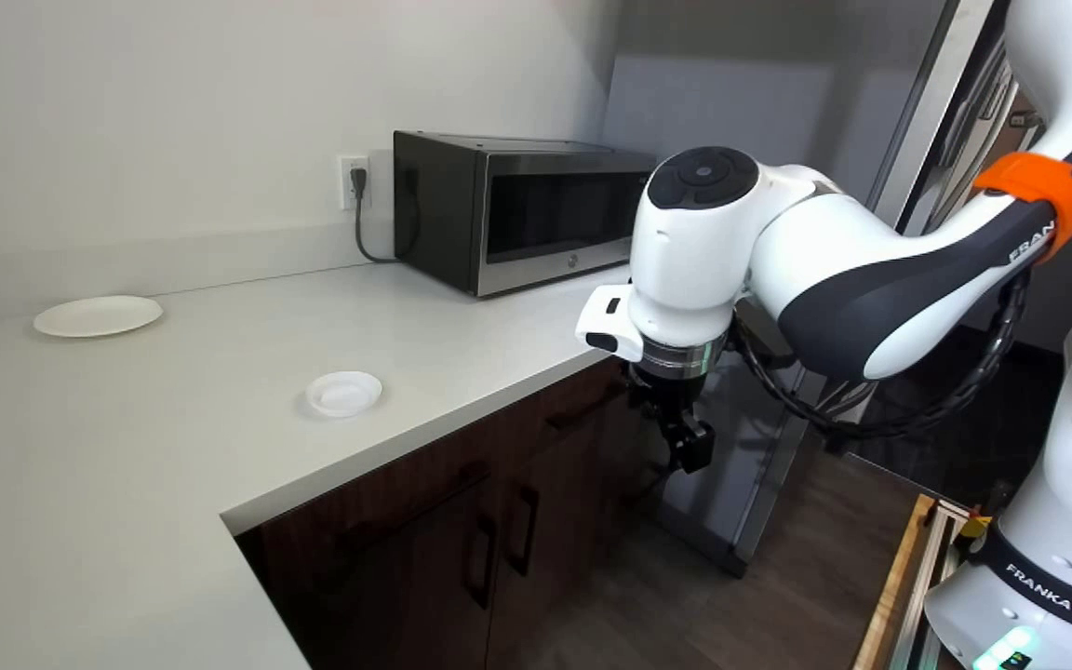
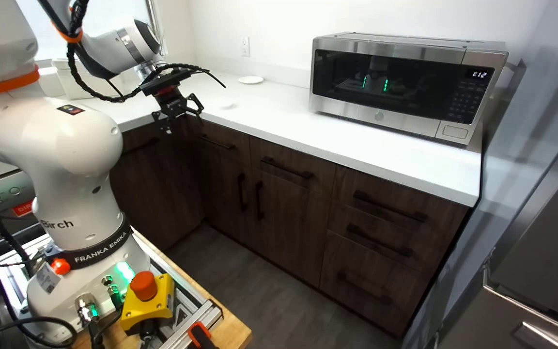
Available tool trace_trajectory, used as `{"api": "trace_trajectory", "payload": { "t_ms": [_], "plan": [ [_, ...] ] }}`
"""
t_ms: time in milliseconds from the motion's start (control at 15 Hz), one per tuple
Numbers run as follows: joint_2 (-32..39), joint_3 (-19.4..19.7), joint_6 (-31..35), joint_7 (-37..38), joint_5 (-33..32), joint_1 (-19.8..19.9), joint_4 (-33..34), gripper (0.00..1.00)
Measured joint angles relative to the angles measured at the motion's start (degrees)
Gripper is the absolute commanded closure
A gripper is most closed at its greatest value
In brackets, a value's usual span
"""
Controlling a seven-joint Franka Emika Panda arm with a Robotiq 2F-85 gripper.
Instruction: Open the drawer on the far left
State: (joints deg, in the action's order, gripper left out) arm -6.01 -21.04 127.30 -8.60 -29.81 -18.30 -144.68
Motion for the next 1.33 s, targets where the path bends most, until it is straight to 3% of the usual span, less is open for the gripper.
{"api": "trace_trajectory", "payload": {
  "t_ms": [133,533,733,1067,1333],
  "plan": [
    [-0.14,-0.04,2.01,-0.38,-1.50,-0.17,0.11,0.00],
    [3.75,1.16,20.83,-1.07,-9.06,0.23,-3.56,0.00],
    [6.44,1.35,21.34,1.79,-13.11,0.28,-3.89,0.00],
    [7.20,1.57,22.00,1.90,-13.78,0.28,-3.38,0.00],
    [11.76,2.40,24.33,6.99,-22.39,0.26,0.11,0.00]
  ]
}}
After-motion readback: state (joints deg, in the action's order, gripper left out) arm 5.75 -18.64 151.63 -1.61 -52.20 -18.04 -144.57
